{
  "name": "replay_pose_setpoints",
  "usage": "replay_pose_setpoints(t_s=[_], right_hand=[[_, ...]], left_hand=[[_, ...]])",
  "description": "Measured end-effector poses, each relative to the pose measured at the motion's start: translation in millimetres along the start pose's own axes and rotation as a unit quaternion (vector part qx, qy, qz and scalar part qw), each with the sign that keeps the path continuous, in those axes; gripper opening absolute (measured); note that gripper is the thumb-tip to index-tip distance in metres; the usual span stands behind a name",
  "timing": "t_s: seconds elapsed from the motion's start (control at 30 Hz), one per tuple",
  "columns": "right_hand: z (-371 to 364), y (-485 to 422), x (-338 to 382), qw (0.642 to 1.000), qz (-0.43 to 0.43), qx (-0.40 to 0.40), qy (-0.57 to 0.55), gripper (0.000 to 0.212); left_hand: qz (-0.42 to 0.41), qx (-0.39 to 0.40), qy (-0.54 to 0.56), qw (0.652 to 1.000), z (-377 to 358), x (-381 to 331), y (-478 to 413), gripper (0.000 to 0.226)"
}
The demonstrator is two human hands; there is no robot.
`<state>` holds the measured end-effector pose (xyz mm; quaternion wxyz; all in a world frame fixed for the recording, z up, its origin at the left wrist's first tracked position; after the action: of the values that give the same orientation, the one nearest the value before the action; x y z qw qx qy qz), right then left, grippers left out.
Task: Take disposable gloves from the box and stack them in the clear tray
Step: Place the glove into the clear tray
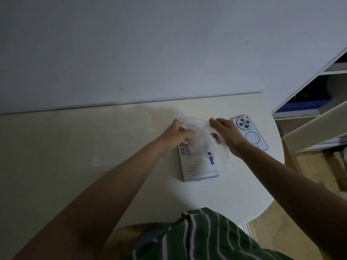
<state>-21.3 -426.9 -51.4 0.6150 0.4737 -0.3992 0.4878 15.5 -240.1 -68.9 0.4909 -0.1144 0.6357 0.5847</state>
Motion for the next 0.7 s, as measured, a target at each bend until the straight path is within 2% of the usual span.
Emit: replay_pose_setpoints(t_s=[0.07,0.13,0.17,0.2,0.27,0.33,0.37,0.5,0.6,0.63,0.7], right_hand=[[1,-1,-2,0.999,-0.019,0.014,-0.024,0.033],[0,-4,-3,0.998,-0.048,0.035,-0.027,0.034],[-4,-5,-3,0.997,-0.065,0.043,-0.030,0.036],[-8,-6,-2,0.995,-0.080,0.043,-0.031,0.038],[-16,-8,2,0.994,-0.099,0.037,-0.038,0.040],[-27,-11,6,0.986,-0.109,0.088,-0.087,0.045],[-32,-12,10,0.978,-0.117,0.125,-0.122,0.047],[-49,-15,26,0.942,-0.107,0.202,-0.245,0.073],[-66,-13,38,0.922,-0.069,0.217,-0.312,0.062],[-73,-13,41,0.926,-0.062,0.215,-0.304,0.056],[-95,-13,47,0.956,-0.031,0.205,-0.206,0.039]], left_hand=[[-0.047,-0.016,0.057,0.997,7,-9,6,0.081],[-0.118,-0.070,0.012,0.991,12,-17,12,0.096],[-0.153,-0.095,-0.017,0.983,15,-18,16,0.096],[-0.184,-0.115,-0.045,0.975,18,-20,19,0.089],[-0.219,-0.138,-0.091,0.962,27,-21,24,0.056],[-0.219,-0.133,-0.096,0.962,37,-20,27,0.018],[-0.213,-0.133,-0.085,0.964,42,-18,28,0.008],[-0.170,-0.172,-0.030,0.970,76,-8,33,0.005],[-0.156,-0.206,-0.063,0.964,109,3,38,0.005],[-0.153,-0.215,-0.068,0.962,119,7,40,0.004],[-0.141,-0.240,-0.077,0.958,142,19,46,0.007]])
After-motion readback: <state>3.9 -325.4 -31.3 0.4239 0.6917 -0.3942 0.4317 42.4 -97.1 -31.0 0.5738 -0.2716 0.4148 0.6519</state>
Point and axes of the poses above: each hand's wrist, its own y-axis away from the middle knuckle, its own z-axis out of the back of the hand, x = y × z, the point moved 1 cm from there along -y, towards the middle knuckle, and after that the axes turned 9 degrees about z, right-handed, at the moved point
